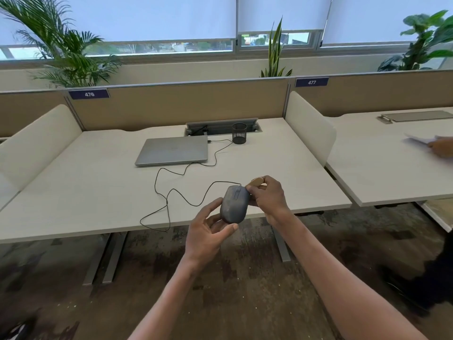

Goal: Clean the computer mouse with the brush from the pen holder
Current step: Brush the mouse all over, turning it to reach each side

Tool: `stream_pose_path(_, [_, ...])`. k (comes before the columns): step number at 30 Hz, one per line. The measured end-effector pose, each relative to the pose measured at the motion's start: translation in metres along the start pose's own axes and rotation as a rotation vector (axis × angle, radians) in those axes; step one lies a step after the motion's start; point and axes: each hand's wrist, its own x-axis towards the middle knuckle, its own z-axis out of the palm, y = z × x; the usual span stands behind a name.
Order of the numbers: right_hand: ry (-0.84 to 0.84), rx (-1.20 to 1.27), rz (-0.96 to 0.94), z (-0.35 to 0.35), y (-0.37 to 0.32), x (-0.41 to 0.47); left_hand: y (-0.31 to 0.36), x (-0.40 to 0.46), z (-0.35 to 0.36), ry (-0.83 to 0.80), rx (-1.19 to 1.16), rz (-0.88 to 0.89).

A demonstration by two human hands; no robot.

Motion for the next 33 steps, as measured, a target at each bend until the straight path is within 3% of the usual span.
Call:
stream_pose_path(11, [0.24, 0.031, -0.025, 0.008, 0.012, -0.018, 0.008, -0.014, 0.036, 0.295, -0.038, 0.037])
stream_pose_path(22, [0.313, -0.032, -0.053, -0.001, 0.01, -0.038, 0.009, -0.009, 0.02, 0.248, -0.027, 0.026])
stream_pose_path(25, [0.339, -0.205, -0.18, -0.009, 0.01, -0.046, 0.008, -0.01, 0.017, 0.239, -0.036, 0.024])
stream_pose_path(29, [0.424, -0.522, -0.509, -0.025, -0.005, -0.06, 0.008, -0.013, 0.016, 0.233, -0.048, 0.026])
stream_pose_path(33, [0.418, -0.585, -0.748, -0.035, -0.022, -0.062, 0.007, -0.015, 0.015, 0.209, -0.031, 0.035])
